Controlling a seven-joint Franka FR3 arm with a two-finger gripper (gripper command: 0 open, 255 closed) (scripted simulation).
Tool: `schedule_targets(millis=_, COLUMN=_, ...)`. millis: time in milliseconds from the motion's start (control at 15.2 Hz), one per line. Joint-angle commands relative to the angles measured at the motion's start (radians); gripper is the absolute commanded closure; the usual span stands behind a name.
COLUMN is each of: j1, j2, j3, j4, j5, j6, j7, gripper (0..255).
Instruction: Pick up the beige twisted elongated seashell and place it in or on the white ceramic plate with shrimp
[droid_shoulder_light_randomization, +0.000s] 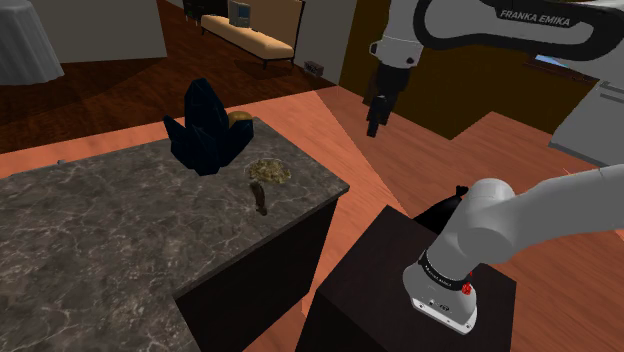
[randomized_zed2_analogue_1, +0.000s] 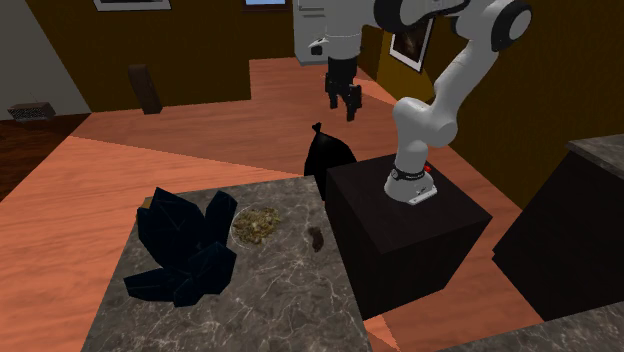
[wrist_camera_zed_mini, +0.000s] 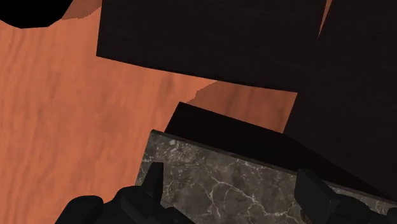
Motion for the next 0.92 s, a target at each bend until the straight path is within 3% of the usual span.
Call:
schedule_targets(millis=0, j1=0.016, j2=0.042, j3=0.016, j4=-0.013, j5=0.03, j6=0.056, j7=0.018, gripper=0)
schedule_targets(millis=858, j1=0.111, j2=0.41, j3=0.109, j4=0.094, j5=0.18, j6=0.333, j7=0.086, gripper=0)
